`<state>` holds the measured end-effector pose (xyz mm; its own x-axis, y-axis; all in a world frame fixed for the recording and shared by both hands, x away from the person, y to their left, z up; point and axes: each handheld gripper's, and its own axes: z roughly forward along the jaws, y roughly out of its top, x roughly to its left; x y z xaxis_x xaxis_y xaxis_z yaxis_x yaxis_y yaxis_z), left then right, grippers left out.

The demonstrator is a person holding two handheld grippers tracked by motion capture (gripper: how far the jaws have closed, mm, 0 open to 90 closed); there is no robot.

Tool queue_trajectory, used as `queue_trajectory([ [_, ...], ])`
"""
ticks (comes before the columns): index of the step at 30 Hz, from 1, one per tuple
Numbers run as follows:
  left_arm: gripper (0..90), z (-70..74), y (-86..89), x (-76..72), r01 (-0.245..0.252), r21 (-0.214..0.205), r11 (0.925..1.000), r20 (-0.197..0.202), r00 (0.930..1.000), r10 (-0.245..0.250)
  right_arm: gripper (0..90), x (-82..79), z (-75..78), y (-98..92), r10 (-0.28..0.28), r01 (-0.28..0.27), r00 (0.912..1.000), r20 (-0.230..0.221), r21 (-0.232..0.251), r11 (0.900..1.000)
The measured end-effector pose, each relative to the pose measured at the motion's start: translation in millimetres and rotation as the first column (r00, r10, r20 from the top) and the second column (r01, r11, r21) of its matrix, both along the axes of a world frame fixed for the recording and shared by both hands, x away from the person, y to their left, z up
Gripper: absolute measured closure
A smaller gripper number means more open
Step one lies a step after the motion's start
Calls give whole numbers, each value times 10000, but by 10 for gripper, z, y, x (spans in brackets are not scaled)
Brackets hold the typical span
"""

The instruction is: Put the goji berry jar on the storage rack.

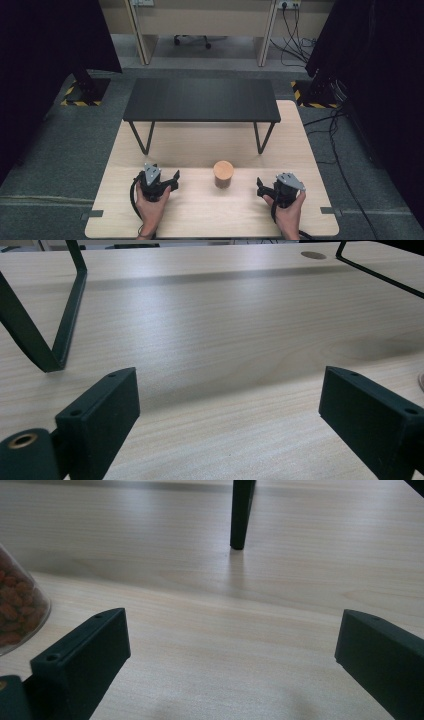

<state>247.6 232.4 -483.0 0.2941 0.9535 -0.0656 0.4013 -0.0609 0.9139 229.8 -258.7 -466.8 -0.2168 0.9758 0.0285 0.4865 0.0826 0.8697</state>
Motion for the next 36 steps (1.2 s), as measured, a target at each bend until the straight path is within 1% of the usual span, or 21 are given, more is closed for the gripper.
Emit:
queue_trajectory([
  [2, 87, 0, 2, 0, 5, -5, 10000, 3, 10000, -5, 12, 6, -1, -25, 201, -201, 9998, 2, 17, 9998],
  [5, 87, 0, 2, 0, 5, -4, 10000, -1, 10000, -5, 11, 13, 0, -40, 282, -282, 9996, -23, 51, 9996],
  [9, 87, 1, 3, 1, 1, -15, 10000, -12, 10000, -1, 11, 20, 1, -94, 576, -575, 9983, -54, 180, 9982],
  [10, 87, 1, 3, 2, 2, -16, 10000, -15, 10000, -2, 11, 20, 1, -94, 576, -575, 9983, -54, 180, 9982],
  [11, 87, 2, 4, 2, 3, -20, 10000, -19, 10000, -3, 11, 22, -2, -119, 760, -759, 9971, -37, 199, 9969],
  [12, 87, 1, 5, 3, 4, -27, 10000, -19, 10000, -5, 13, 23, -9, -169, 1162, -1162, 9932, 17, 220, 9930],
  [14, 87, 2, 8, 6, 7, -38, 10000, -36, 10000, -7, 15, 22, -14, -217, 1605, -1606, 9870, 58, 239, 9867],
  [15, 87, 2, 8, 6, 6, -43, 10000, -32, 10000, -7, 13, 21, -15, -229, 1728, -1729, 9849, 72, 230, 9847],
  [18, 87, 4, 6, 7, 8, -23, 10000, -38, 10000, -8, 13, 21, -23, -278, 2281, -2284, 9735, 140, 206, 9734],
  [20, 87, 5, 3, 9, 13, -2, 10000, -47, 10000, -13, 13, 27, -27, -314, 2674, -2677, 9634, 182, 231, 9632],
  [22, 87, 6, 3, 10, 15, 3, 10000, -48, 10000, -15, 15, 45, -30, -350, 3072, -3076, 9515, 192, 272, 9511],
  [25, 87, 4, 4, 11, 13, -9, 10000, -40, 10000, -14, 14, 59, -31, -371, 3396, -3400, 9404, 193, 288, 9400],
  [27, 87, 2, 4, 11, -4, -29, 10000, -36, 10000, 4, 13, 66, -32, -375, 3514, -3519, 9360, 200, 286, 9356],
  [29, 87, 2, 5, 12, -2, -33, 10000, -30, 10000, 2, 13, 67, -34, -380, 3538, -3543, 9351, 213, 311, 9346],
  [33, 87, 4, 2, 12, 8, 14, 10000, -29, 10000, -8, 13, 70, -42, -399, 3510, -3517, 9361, 232, 442, 9351],
  [34, 87, 2, 4, 12, -3, -29, 10000, -27, 10000, 3, 13, 73, -42, -404, 3552, -3559, 9345, 237, 436, 9335],
  [36, 87, 1, 8, 12, -10, -46, 10000, -29, 10000, 10, 13, 81, -38, -407, 3706, -3712, 9285, 232, 358, 9279],
])
